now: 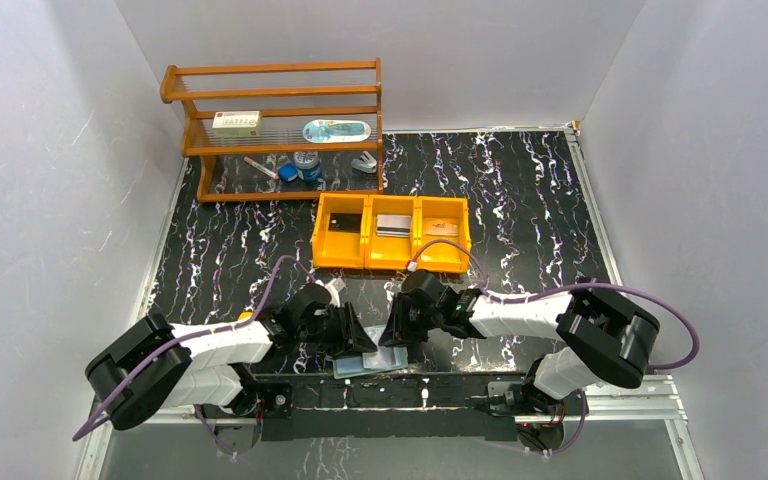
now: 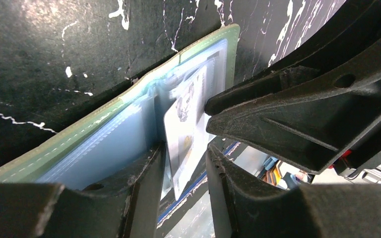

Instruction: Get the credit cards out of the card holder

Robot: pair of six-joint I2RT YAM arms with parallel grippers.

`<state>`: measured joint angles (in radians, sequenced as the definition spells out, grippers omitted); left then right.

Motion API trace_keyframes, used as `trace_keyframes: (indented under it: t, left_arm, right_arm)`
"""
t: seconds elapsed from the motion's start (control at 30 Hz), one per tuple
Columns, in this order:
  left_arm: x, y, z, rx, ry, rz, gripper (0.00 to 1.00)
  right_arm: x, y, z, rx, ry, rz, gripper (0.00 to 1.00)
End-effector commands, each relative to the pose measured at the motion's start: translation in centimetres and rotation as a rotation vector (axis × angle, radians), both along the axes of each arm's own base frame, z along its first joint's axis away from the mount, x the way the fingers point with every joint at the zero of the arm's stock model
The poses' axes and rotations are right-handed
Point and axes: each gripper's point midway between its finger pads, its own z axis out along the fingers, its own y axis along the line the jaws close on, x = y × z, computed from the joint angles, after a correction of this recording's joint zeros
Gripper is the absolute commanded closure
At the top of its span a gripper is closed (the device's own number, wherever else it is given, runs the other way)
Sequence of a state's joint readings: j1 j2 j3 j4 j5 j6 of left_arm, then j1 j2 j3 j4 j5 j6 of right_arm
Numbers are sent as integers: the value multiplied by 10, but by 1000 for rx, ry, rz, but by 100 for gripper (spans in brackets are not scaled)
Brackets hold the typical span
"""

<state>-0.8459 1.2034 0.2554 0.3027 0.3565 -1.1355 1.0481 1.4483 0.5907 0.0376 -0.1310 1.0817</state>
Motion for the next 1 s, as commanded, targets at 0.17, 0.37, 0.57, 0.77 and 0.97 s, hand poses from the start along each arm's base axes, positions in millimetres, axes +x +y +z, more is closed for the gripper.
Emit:
trace_keyframes:
  t: [0.17, 0.37, 0.57, 0.77, 0.97]
  left_arm:
    - [-3, 30, -25, 131, 0, 73, 72]
    - [1, 32, -15, 97, -42, 102, 79]
    - [0, 19, -3, -5, -69, 63, 82]
    - [-3, 9, 0, -65, -51, 37, 76]
    - [-3, 10, 1, -60, -49, 42, 83]
  right_arm:
    - [-14, -24, -25, -94, 55, -42, 70]
    - [-13, -29, -32, -129, 61, -57, 69]
    - [-11, -27, -30, -126, 57, -58, 69]
    - [-11, -26, -31, -122, 58, -58, 69]
    - [-11, -25, -34, -127, 66, -58, 69]
